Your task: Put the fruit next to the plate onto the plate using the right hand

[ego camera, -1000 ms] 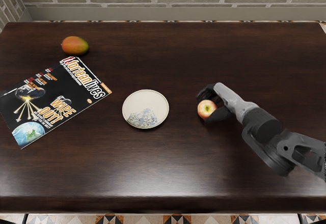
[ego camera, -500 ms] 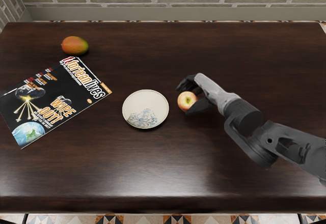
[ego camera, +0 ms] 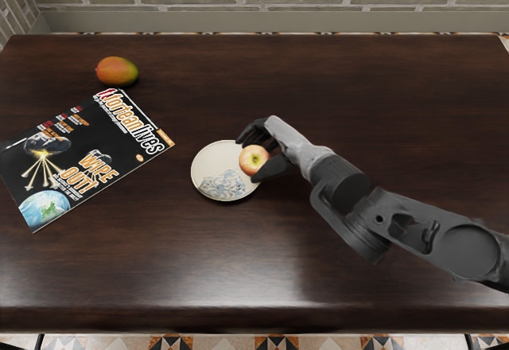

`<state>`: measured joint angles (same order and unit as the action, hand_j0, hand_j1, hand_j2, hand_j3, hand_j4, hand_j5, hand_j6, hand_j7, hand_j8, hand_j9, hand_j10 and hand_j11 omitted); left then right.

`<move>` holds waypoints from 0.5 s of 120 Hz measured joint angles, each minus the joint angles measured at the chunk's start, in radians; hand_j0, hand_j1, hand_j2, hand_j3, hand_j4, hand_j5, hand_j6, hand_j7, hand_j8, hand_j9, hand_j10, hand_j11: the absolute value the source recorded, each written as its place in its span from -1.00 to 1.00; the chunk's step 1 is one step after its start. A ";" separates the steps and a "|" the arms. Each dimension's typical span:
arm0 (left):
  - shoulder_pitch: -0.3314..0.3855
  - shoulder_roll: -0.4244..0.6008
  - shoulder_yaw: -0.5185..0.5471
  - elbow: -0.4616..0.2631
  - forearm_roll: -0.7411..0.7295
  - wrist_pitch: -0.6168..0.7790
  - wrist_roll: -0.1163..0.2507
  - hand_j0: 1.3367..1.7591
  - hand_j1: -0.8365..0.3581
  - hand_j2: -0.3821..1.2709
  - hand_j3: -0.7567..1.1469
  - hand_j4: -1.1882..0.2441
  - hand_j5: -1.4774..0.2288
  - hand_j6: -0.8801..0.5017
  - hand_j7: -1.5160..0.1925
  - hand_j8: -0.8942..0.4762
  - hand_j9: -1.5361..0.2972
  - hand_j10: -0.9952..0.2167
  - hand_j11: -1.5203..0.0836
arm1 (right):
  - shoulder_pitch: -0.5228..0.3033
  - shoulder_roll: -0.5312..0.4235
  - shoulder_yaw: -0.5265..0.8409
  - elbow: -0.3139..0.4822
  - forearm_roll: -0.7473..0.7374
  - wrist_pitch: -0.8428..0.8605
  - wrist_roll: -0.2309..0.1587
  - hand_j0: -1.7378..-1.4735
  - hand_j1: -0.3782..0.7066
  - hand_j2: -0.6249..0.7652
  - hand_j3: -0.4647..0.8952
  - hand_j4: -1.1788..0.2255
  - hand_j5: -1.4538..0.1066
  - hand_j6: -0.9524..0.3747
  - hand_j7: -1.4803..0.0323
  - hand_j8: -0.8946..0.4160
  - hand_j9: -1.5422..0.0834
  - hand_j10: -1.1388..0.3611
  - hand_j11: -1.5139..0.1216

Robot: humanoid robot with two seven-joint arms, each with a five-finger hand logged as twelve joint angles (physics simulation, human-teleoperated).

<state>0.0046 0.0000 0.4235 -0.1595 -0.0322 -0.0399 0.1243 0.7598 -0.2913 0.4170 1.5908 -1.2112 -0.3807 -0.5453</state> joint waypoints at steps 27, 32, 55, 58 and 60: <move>0.000 0.000 0.000 0.000 0.000 0.000 0.000 0.52 0.49 -0.48 -0.21 0.32 0.36 -0.08 0.40 -0.05 0.33 0.24 0.50 | 0.002 0.092 -0.006 -0.079 -0.009 -0.002 0.007 -0.40 0.12 0.20 -0.32 -0.13 -0.12 -0.33 -0.04 -0.22 -0.04 -0.18 -0.08; 0.000 0.000 0.000 0.000 0.000 0.000 0.000 0.52 0.49 -0.48 -0.21 0.32 0.36 -0.08 0.40 -0.05 0.33 0.24 0.50 | 0.001 0.102 -0.010 -0.087 -0.009 -0.002 0.008 -0.40 0.13 0.20 -0.32 -0.13 -0.12 -0.33 -0.04 -0.22 -0.04 -0.18 -0.08; 0.000 0.000 0.000 0.000 0.000 0.000 0.000 0.52 0.49 -0.48 -0.21 0.32 0.36 -0.08 0.40 -0.05 0.33 0.24 0.50 | 0.001 0.125 -0.027 -0.100 -0.010 -0.002 0.005 -0.40 0.12 0.17 -0.32 -0.11 -0.09 -0.33 -0.01 -0.22 -0.02 -0.18 -0.06; 0.000 0.000 0.000 0.000 0.000 0.000 0.000 0.52 0.49 -0.48 -0.20 0.32 0.36 -0.08 0.40 -0.05 0.33 0.24 0.50 | 0.001 0.127 -0.028 -0.101 -0.010 -0.002 0.004 -0.40 0.11 0.15 -0.32 -0.10 -0.08 -0.33 0.00 -0.23 0.00 -0.18 -0.04; 0.000 0.000 0.000 0.000 0.000 0.000 0.000 0.52 0.49 -0.48 -0.20 0.32 0.36 -0.08 0.40 -0.05 0.33 0.24 0.50 | 0.001 0.128 -0.028 -0.102 -0.010 -0.002 0.004 -0.40 0.09 0.12 -0.32 -0.08 -0.05 -0.31 0.03 -0.23 0.02 -0.17 -0.02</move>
<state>0.0046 0.0000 0.4235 -0.1595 -0.0322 -0.0399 0.1243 0.7606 -0.1629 0.3891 1.4890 -1.2215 -0.3830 -0.5412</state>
